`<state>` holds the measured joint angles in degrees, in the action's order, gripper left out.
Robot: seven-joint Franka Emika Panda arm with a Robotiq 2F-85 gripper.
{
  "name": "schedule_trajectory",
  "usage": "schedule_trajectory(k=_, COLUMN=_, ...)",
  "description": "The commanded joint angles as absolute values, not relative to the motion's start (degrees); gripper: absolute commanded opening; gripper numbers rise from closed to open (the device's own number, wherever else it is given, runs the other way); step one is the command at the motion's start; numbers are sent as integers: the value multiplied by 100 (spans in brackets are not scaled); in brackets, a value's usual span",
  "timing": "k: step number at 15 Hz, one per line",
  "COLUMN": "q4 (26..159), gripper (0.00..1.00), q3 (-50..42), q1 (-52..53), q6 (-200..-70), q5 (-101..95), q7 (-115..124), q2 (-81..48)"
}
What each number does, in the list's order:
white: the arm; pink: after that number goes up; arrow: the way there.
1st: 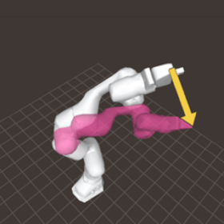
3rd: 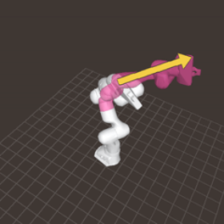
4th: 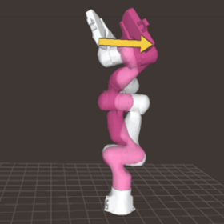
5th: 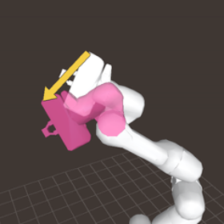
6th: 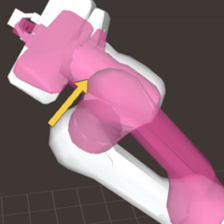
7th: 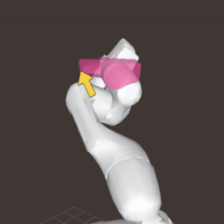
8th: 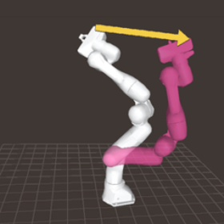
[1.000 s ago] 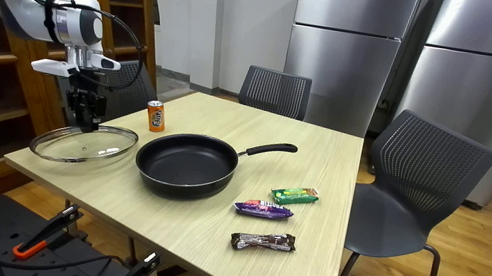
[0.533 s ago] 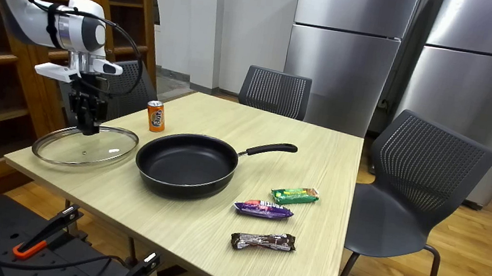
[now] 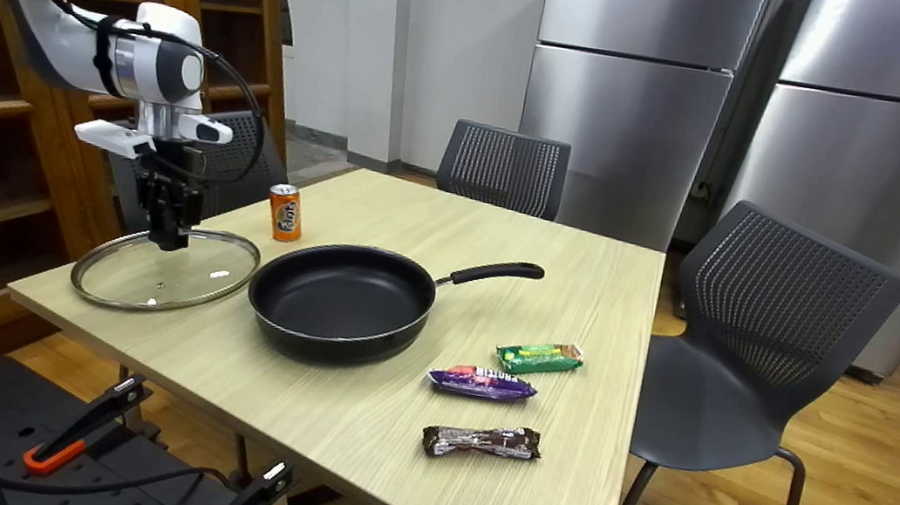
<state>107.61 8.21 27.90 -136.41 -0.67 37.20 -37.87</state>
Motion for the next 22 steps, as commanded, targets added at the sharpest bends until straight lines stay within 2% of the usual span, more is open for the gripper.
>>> schedule_trajectory(k=1, q4=10710, gripper=90, q3=815, q1=2799, q6=-13513, q5=5, q7=3711, q2=-3671)
schedule_trajectory(k=2, q4=10757, gripper=97, q3=826, q1=2798, q6=-13519, q5=3, q7=3698, q2=-3607)
schedule_trajectory(k=4, q4=10850, gripper=100, q3=877, q1=2769, q6=-13506, q5=25, q7=3625, q2=-3446)
schedule_trajectory(k=13, q4=11425, gripper=100, q3=908, q1=2585, q6=-13485, q5=33, q7=3571, q2=-2276)
schedule_trajectory(k=22, q4=12324, gripper=100, q3=890, q1=1799, q6=-13597, q5=385, q7=3131, q2=-1021)
